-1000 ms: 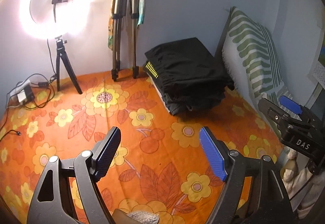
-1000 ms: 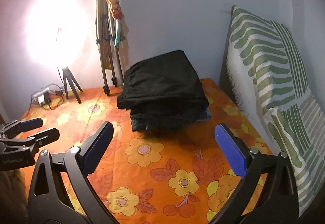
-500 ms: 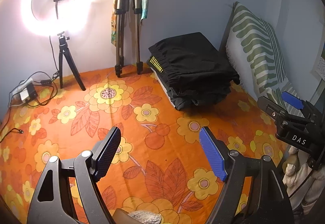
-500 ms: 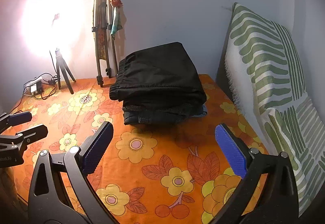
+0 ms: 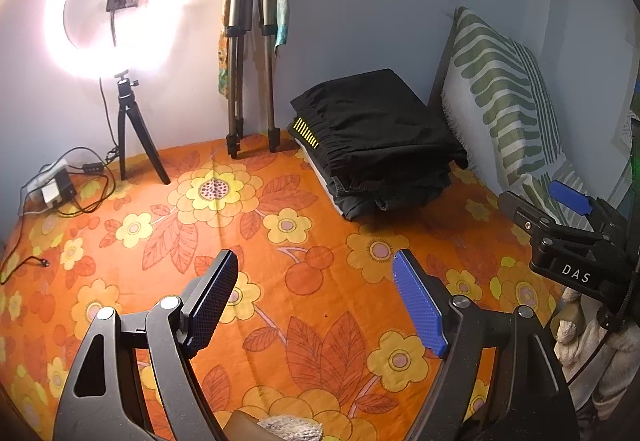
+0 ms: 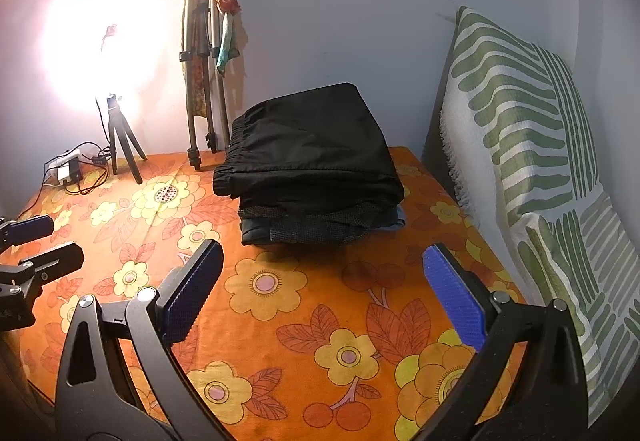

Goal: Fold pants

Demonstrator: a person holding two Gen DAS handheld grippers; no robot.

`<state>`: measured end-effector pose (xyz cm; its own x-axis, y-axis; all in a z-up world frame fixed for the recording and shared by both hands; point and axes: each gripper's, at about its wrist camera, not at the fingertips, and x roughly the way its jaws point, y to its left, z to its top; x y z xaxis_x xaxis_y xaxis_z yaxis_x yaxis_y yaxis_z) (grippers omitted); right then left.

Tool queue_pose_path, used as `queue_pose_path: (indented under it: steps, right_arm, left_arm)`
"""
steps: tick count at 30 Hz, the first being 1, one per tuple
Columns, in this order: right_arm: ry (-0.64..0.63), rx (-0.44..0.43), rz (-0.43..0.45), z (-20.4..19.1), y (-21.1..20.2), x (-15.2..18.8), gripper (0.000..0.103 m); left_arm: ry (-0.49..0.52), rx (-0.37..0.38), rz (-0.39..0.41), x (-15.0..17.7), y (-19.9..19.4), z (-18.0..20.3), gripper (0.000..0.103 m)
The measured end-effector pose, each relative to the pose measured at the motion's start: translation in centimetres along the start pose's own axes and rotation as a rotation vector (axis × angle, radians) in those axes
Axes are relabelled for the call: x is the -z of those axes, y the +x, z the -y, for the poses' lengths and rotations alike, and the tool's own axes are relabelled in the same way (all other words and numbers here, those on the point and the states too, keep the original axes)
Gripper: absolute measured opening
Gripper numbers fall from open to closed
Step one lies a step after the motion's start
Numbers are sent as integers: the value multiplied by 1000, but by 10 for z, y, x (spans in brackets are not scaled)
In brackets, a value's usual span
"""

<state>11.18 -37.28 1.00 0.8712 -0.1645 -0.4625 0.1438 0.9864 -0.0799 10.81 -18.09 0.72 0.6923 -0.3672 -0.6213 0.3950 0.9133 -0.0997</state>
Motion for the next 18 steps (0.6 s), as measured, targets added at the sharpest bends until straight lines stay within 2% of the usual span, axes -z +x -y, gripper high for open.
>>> queue_pose_path:
  steps: [18]
  right_arm:
    - [-7, -2, 2, 1, 0, 0, 102]
  left_arm:
    - [16, 5, 9, 1, -2, 4, 80]
